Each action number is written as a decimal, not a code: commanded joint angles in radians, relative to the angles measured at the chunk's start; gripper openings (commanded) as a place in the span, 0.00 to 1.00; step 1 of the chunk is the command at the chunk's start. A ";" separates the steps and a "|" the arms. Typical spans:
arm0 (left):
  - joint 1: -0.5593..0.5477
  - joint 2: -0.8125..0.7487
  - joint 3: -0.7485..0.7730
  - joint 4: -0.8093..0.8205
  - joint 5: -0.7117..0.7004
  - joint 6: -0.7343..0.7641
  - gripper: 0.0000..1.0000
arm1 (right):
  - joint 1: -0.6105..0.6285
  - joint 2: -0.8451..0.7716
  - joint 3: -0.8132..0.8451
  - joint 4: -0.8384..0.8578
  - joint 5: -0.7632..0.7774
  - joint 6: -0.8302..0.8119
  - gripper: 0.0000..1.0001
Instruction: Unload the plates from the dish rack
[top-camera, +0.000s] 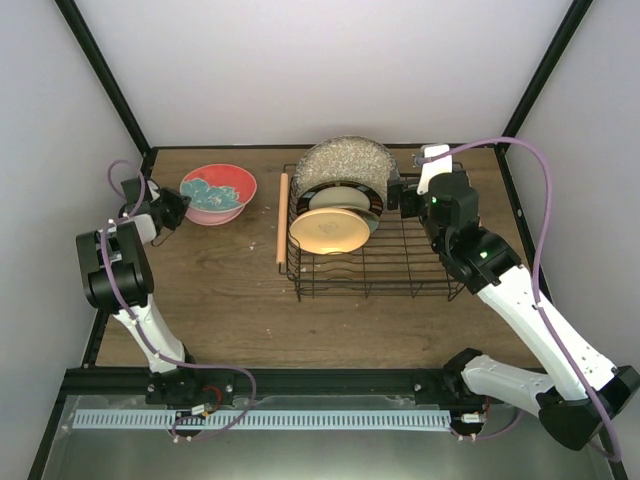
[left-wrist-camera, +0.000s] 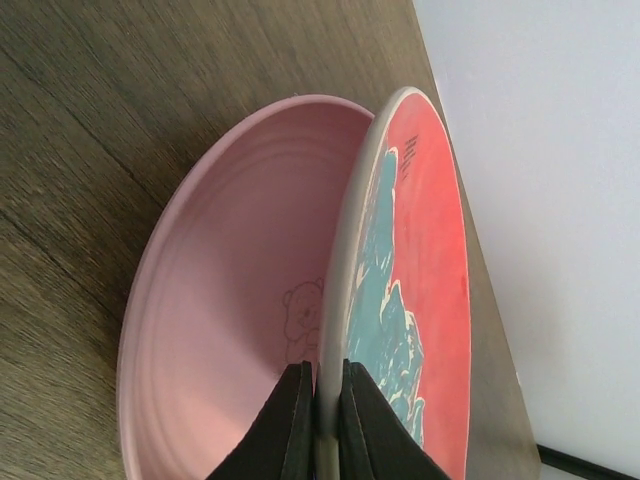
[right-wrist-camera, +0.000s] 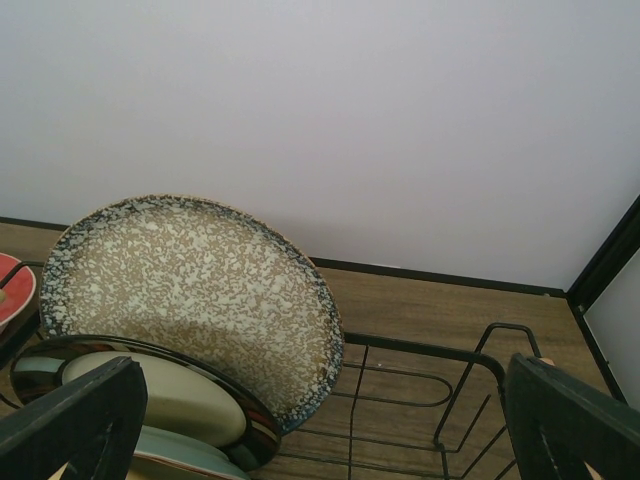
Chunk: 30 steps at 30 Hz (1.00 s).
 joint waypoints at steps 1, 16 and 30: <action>0.005 -0.010 0.036 0.058 0.016 0.022 0.08 | -0.007 -0.011 0.053 0.001 0.013 -0.001 1.00; 0.008 -0.047 0.018 -0.082 -0.049 0.092 0.76 | -0.007 -0.029 0.041 -0.016 0.017 0.019 1.00; 0.017 -0.141 0.060 -0.344 -0.271 0.181 0.90 | -0.007 -0.046 0.020 -0.020 0.009 0.039 1.00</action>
